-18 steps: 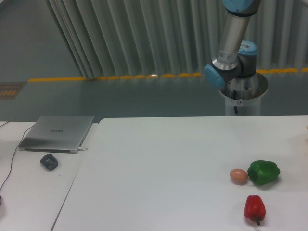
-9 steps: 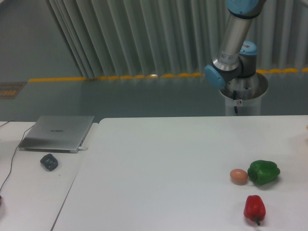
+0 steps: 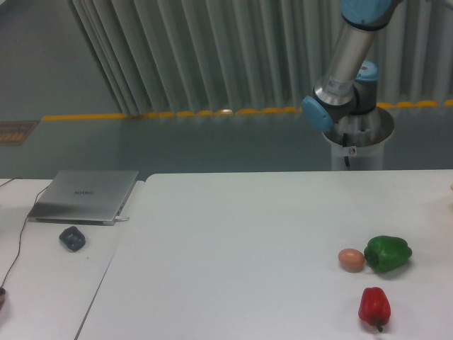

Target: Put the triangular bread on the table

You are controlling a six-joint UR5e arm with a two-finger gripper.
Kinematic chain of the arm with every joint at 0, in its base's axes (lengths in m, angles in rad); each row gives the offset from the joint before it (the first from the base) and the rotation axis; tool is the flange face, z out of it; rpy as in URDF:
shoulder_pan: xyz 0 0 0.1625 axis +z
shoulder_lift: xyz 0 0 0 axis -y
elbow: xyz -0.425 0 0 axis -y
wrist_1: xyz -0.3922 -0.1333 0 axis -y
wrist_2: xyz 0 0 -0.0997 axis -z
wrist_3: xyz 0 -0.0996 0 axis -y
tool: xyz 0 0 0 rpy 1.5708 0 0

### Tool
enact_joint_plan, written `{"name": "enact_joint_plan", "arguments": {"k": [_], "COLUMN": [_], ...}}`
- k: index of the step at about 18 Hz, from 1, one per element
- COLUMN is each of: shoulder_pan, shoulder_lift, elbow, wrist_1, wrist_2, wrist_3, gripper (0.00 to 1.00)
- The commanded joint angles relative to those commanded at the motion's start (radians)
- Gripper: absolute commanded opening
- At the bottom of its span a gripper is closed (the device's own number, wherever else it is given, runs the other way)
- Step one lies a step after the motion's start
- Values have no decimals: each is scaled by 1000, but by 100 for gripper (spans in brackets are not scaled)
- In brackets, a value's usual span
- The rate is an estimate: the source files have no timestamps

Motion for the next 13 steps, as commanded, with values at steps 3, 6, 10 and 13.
{"name": "enact_joint_plan", "arguments": {"k": [3,6,10,13], "shoulder_pan": [-2,0,-2,0], "shoulder_lift": [-12,-22,-32,-38], "elbow": [0,0,0,0], "wrist_1": [2,0,2,2], "wrist_2": [-3,-3,-3,-5], "wrist_3": [-2,0,0,0], "gripper": [100,100,100,100]}}
